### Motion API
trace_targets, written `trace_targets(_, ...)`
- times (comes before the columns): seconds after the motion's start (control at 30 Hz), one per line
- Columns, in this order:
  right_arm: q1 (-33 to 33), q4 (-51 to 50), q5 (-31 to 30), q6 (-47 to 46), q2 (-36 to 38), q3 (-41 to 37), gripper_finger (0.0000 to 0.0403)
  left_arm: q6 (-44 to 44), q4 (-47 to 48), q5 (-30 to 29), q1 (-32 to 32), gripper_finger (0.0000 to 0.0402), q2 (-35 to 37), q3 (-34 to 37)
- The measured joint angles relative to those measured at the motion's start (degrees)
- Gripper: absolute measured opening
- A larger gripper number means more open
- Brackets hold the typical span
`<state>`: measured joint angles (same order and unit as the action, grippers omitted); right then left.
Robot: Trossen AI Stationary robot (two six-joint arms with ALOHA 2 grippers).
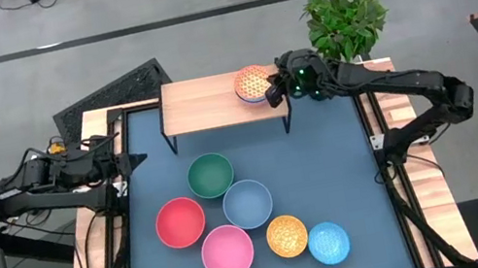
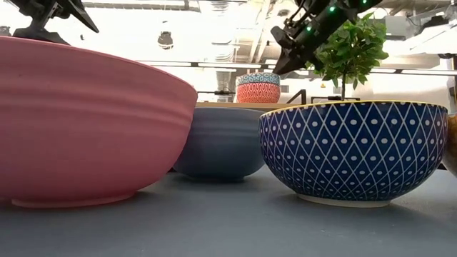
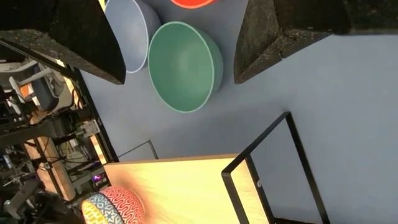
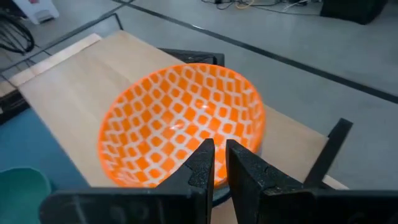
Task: Place and stack bowls onto a shelf
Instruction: Stack the orange-patterned bowl on top of the blue-patterned bowl on the shelf, then stack the yellow-patterned bowl on top of the orange-patterned bowl on the shelf
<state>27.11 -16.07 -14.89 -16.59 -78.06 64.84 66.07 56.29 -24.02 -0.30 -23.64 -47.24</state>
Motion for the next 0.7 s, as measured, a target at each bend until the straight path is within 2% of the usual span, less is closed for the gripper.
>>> trace_targets(0.27,1.93,-3.23,1.69,0.14,-0.02,0.00,0.0065,0.40,-0.02,-1.28,0.00,0.0283,0.00,0.00)
trace_targets(0.5,1.77,-0.70,1.94,0.52,1.31,0.02,0.0065,0.74,-0.02,-1.37,0.00,0.0283,0.01,0.00)
trace_targets(0.7,0.05,0.19,7.79,0.48,2.48,3.61,0.0065,0.85,-0.03,-1.95,0.02,0.0283,0.01,0.00)
